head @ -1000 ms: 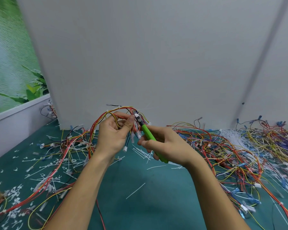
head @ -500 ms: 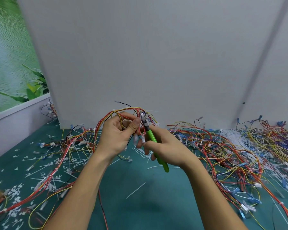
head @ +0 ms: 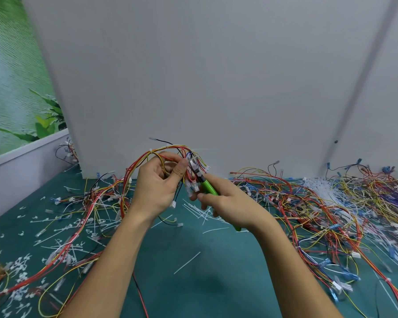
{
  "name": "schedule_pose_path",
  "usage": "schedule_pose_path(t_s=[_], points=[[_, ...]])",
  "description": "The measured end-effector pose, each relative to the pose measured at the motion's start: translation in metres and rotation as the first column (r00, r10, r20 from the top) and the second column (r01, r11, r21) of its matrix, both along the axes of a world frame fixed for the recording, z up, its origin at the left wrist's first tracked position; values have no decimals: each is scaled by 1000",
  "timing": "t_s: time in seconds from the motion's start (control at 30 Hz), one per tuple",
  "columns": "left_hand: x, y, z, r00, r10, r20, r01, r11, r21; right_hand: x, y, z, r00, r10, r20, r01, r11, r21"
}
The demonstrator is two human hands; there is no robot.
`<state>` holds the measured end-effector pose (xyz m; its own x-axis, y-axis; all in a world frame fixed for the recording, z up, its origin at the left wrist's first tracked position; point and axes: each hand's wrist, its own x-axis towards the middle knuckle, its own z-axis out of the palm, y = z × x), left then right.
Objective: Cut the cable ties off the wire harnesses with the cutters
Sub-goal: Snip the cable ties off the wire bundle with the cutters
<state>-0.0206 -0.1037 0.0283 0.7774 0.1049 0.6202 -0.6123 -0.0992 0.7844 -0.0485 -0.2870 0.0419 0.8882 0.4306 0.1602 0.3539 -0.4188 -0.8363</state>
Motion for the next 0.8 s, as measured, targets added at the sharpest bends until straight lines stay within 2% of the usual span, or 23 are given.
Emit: schedule_pose_path(t_s=[0.2, 0.53, 0.67, 0.8], points=[[1, 0, -1, 1000, -7, 20, 6, 999, 41, 4, 0, -2, 991, -75, 110, 69, 996, 52], [3, -1, -3, 1000, -10, 18, 9, 999, 48, 7, -1, -4, 991, -127, 45, 119, 983, 139], [3, 1, -3, 1000, -1, 13, 0, 999, 45, 9, -5, -2, 982, -189, 21, 179, 954, 241], [3, 3, -1, 1000, 4, 5, -4, 999, 49, 11, -14, -1, 969, -244, 28, 229, 939, 255]])
